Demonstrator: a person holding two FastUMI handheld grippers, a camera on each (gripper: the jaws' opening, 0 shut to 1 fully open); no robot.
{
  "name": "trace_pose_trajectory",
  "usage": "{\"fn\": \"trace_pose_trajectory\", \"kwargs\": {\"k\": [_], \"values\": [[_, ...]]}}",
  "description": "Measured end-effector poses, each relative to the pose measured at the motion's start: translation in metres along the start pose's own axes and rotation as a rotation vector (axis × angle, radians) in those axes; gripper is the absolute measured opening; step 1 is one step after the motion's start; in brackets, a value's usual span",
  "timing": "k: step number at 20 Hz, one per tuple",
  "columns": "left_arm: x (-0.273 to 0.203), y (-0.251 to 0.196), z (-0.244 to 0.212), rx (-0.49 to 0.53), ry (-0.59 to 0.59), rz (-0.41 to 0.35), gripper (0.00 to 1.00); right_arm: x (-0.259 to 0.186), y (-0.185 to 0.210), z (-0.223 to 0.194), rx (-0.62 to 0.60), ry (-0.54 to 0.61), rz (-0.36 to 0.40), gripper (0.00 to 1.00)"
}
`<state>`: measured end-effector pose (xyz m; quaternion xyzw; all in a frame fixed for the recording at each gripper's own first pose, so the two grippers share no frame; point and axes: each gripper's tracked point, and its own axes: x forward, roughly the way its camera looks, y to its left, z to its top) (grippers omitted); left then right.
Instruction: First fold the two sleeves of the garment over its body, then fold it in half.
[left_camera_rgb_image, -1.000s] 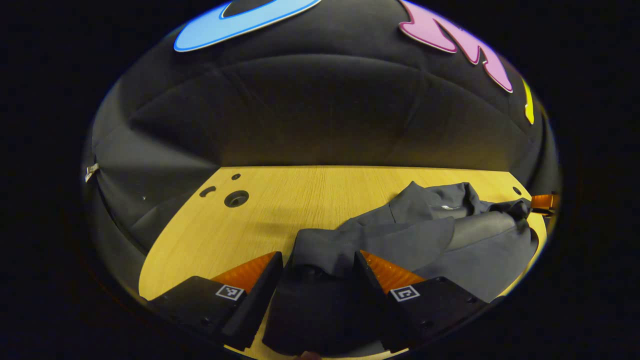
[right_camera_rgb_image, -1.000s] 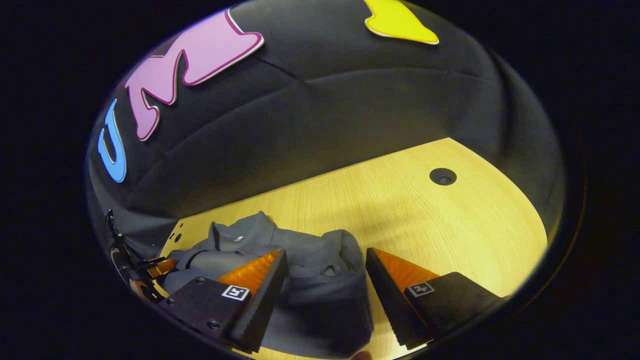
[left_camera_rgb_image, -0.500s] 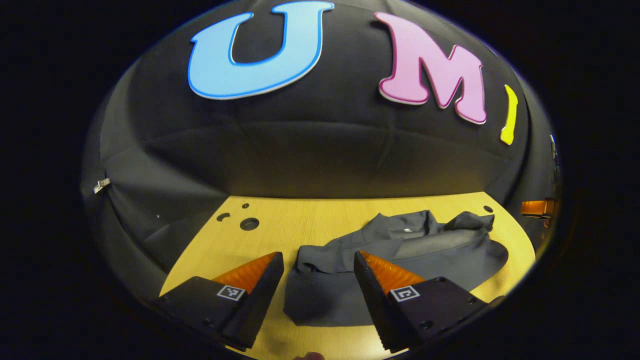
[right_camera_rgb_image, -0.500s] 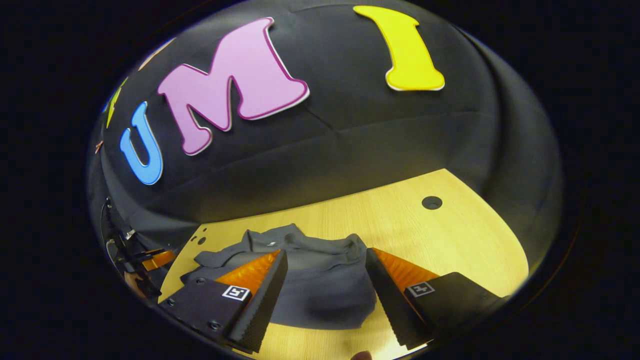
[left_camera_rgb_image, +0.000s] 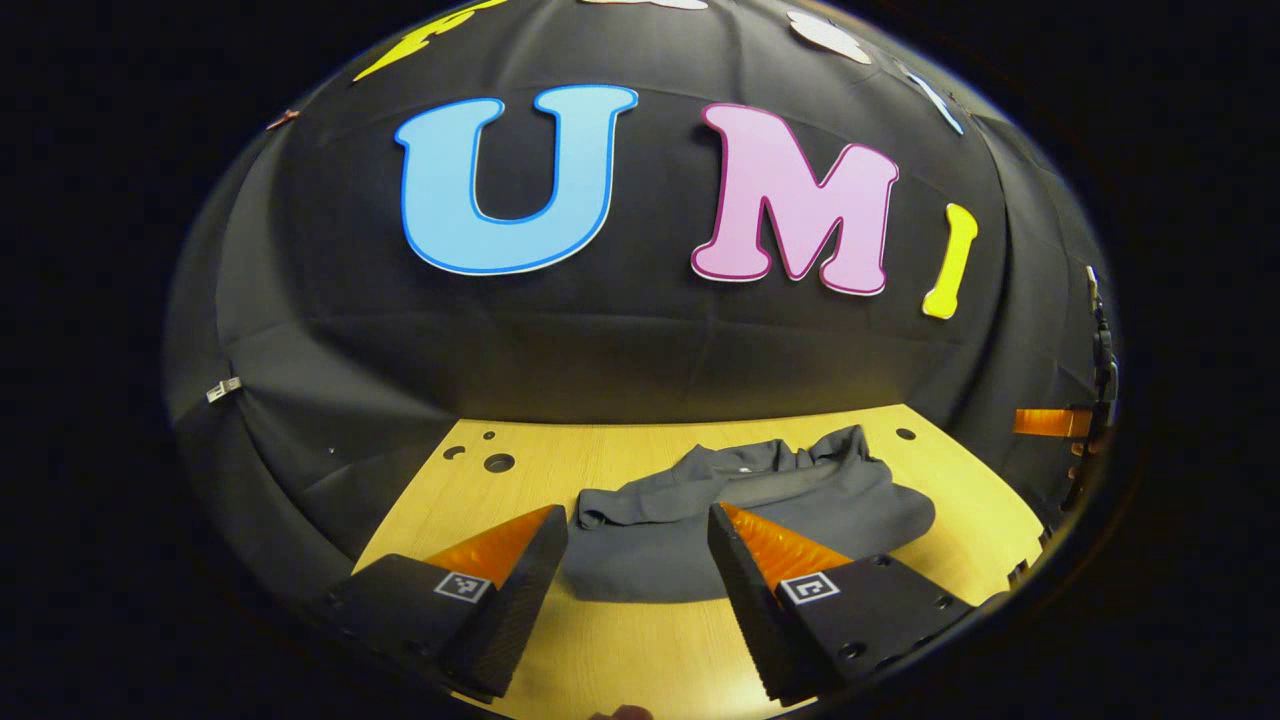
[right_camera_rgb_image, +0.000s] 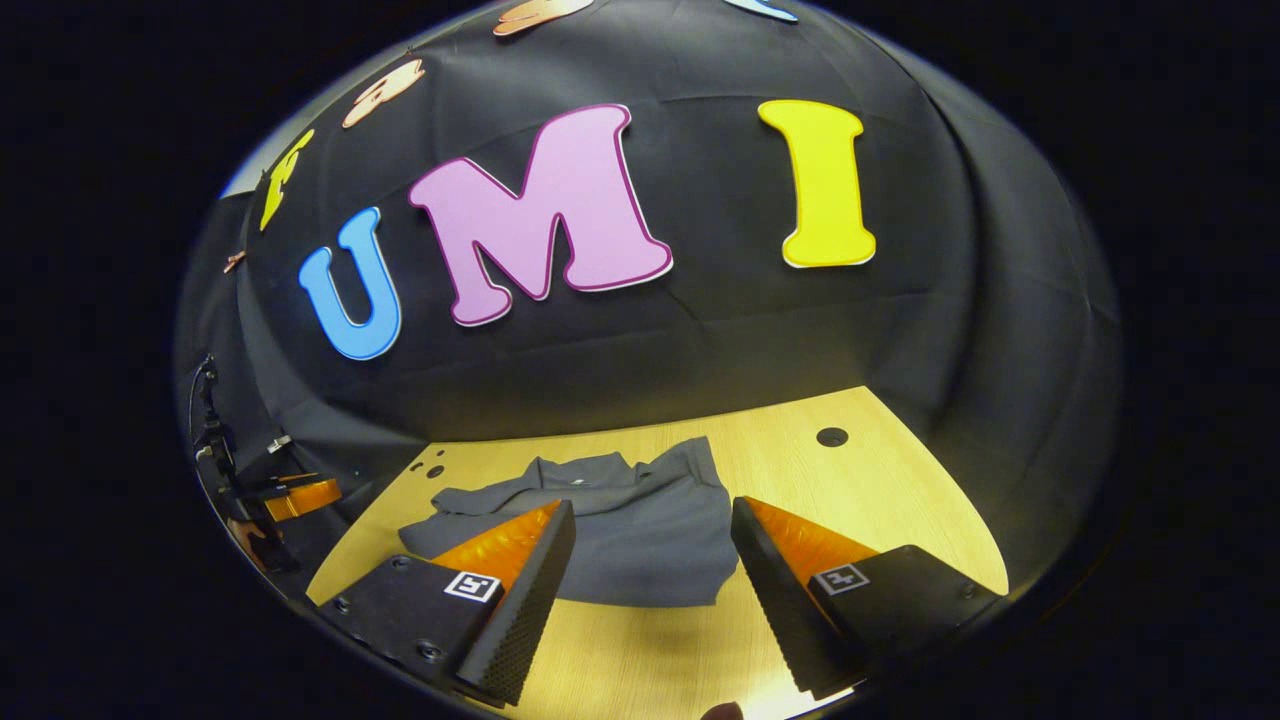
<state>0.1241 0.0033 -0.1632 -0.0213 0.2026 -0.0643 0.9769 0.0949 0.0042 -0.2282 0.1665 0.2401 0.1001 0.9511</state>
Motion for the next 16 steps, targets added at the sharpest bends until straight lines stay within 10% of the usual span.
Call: {"fn": "trace_pose_trajectory", "kwargs": {"k": [16], "values": [[-0.067, -0.033, -0.041, 0.021, 0.052, -0.069, 0.9, -0.065, 0.02, -0.038, 0.004, 0.033, 0.007, 0.97]]}}
